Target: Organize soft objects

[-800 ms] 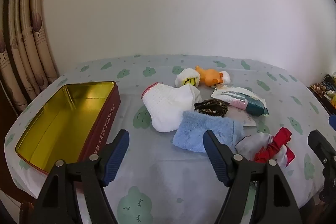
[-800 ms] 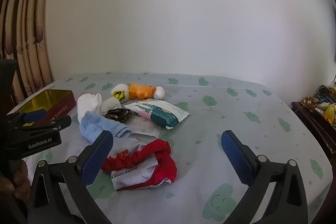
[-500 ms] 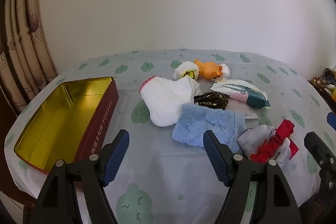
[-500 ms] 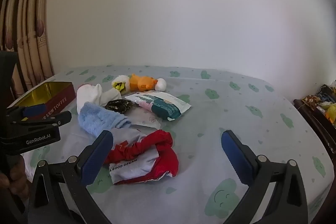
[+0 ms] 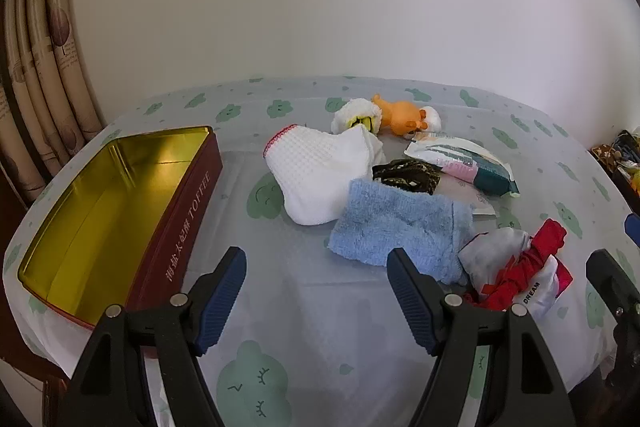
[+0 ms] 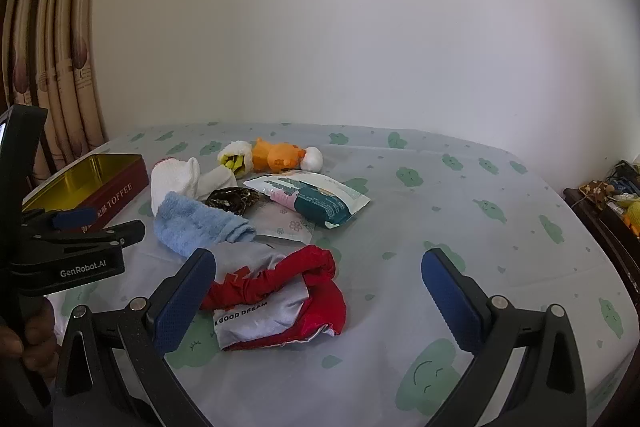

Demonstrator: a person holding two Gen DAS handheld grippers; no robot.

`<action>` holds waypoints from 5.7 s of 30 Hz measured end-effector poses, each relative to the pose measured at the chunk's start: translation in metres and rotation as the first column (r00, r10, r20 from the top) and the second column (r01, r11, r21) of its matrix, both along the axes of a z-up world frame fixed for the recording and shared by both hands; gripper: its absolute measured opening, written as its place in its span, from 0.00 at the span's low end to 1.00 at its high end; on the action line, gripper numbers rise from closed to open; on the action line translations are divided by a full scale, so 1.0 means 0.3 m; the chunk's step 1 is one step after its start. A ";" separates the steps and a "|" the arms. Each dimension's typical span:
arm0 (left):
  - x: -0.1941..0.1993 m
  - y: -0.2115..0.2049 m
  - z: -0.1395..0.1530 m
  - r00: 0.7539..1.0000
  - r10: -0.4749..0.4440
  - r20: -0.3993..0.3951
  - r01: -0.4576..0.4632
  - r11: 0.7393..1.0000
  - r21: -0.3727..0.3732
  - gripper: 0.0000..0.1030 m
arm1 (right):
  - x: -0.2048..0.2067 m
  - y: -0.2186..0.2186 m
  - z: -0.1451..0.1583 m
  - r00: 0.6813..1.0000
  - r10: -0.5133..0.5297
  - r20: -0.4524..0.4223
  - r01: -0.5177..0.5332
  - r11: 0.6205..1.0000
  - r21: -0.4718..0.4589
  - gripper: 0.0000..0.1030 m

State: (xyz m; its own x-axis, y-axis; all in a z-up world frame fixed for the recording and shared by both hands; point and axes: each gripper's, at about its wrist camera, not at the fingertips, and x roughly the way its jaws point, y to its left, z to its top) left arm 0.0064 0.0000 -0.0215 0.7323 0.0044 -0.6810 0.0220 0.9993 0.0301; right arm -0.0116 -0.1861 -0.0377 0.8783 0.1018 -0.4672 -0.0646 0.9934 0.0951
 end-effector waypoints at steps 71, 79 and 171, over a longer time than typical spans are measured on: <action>0.372 0.143 0.033 0.974 -0.006 -0.228 -0.067 0.947 -0.314 0.73 | 0.035 -0.061 -0.028 0.993 0.062 -0.097 -0.047 0.987 0.151 1.00; 0.462 0.183 -0.032 0.945 -0.024 -0.327 -0.128 0.890 -0.437 0.73 | 0.053 -0.065 -0.051 0.988 0.082 -0.134 -0.057 0.983 0.175 1.00; 0.306 0.774 0.226 0.947 0.320 -0.003 -0.320 0.945 -0.064 0.55 | 0.148 0.066 0.117 0.893 0.418 -0.166 -0.360 0.886 0.291 0.17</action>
State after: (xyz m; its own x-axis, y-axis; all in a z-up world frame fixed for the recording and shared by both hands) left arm 0.0982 0.2323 0.0464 0.7044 0.1967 -0.6820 -0.2991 0.9536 -0.0338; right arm 0.0329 -0.1663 -0.0028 0.6222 0.5505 -0.5566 -0.3900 0.8345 0.3892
